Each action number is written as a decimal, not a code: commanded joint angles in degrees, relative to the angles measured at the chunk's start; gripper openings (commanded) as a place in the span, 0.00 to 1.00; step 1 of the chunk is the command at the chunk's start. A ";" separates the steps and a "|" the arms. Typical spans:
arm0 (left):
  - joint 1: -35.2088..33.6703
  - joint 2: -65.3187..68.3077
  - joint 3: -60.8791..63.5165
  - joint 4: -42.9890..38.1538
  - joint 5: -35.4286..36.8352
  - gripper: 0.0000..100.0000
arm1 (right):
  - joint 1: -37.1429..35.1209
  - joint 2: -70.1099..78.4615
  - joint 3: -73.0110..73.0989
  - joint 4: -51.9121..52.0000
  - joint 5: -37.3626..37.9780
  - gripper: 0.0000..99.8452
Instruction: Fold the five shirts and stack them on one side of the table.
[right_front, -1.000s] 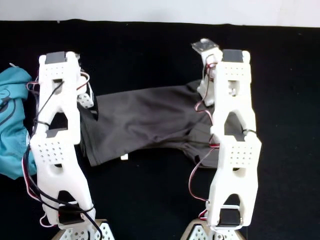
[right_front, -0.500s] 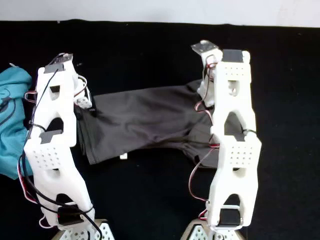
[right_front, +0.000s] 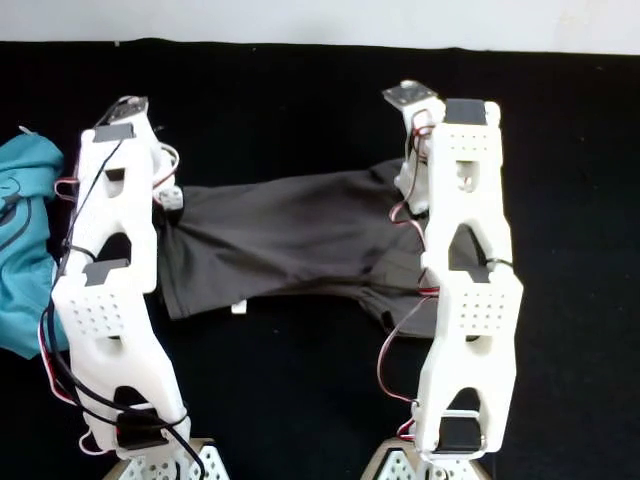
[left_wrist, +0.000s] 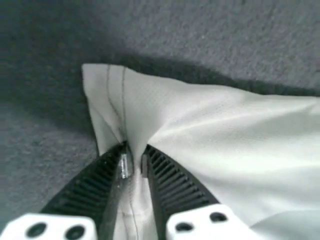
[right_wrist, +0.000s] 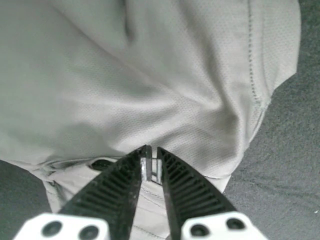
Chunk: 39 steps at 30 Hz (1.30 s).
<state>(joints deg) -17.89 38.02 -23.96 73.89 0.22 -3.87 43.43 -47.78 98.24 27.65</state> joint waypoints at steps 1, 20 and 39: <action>-0.48 -2.51 -7.69 4.66 -0.53 0.01 | -0.48 -0.92 -2.68 0.66 -0.62 0.03; -4.88 12.97 -23.96 2.11 -8.88 0.14 | -0.66 -1.19 -2.77 2.77 -3.08 0.01; 0.31 18.59 -53.93 22.59 -9.05 0.14 | -2.51 0.40 -2.51 -22.64 -12.57 0.01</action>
<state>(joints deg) -20.53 55.60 -76.88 98.15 -8.48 -5.71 43.60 -47.78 79.25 15.60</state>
